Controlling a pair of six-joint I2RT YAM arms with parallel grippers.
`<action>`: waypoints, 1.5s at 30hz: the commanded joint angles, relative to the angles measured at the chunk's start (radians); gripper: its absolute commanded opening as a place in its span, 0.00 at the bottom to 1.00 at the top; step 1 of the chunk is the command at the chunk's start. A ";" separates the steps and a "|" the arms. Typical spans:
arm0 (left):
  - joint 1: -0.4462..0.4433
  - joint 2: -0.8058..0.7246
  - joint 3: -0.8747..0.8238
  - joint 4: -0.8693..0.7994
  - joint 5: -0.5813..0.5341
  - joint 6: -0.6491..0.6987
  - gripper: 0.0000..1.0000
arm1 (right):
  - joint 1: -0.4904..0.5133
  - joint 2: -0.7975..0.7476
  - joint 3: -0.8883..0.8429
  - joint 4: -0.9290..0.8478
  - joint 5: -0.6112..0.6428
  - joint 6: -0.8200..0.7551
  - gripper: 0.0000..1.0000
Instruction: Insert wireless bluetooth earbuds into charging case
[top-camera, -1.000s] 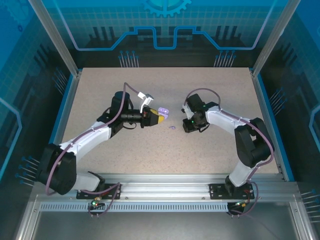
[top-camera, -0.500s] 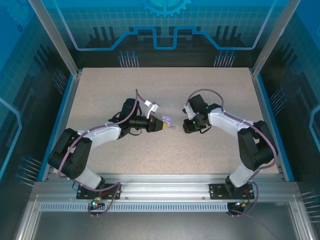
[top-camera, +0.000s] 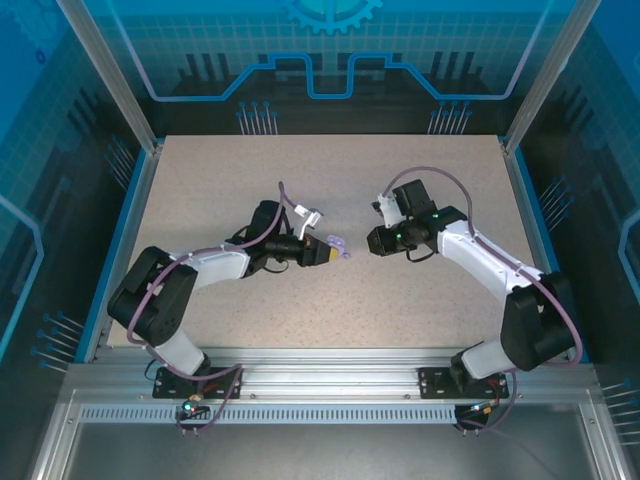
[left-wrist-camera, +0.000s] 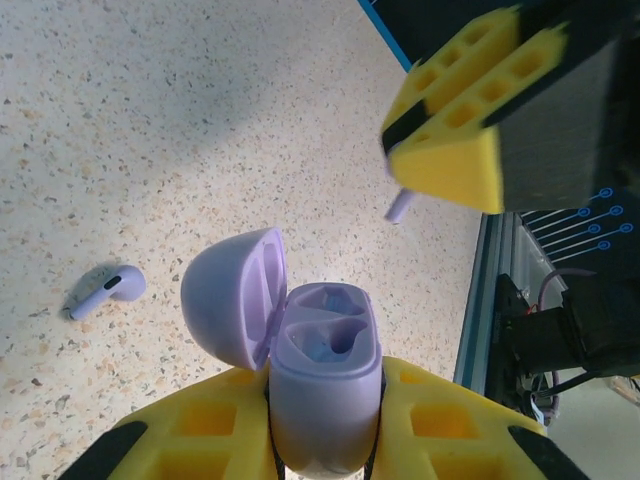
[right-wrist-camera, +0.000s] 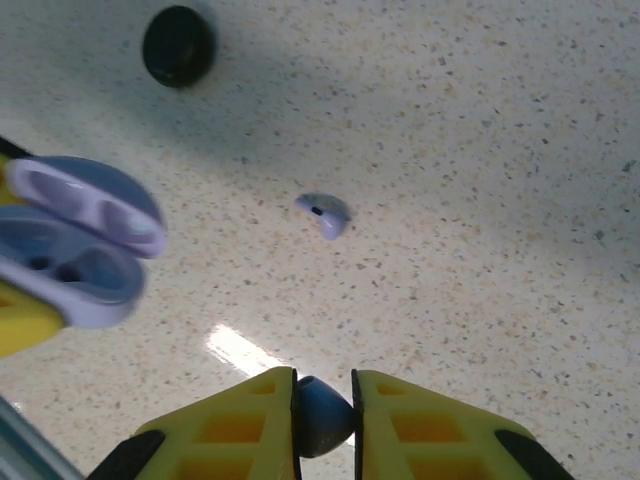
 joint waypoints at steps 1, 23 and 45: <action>-0.016 0.024 0.019 0.024 -0.007 0.008 0.06 | -0.011 -0.038 0.034 -0.019 -0.064 0.017 0.19; -0.092 0.000 0.070 0.000 0.031 0.103 0.07 | 0.032 -0.075 0.087 -0.024 -0.156 0.019 0.20; -0.102 -0.043 0.090 0.003 0.045 0.095 0.07 | 0.061 -0.053 0.110 -0.023 -0.127 0.020 0.20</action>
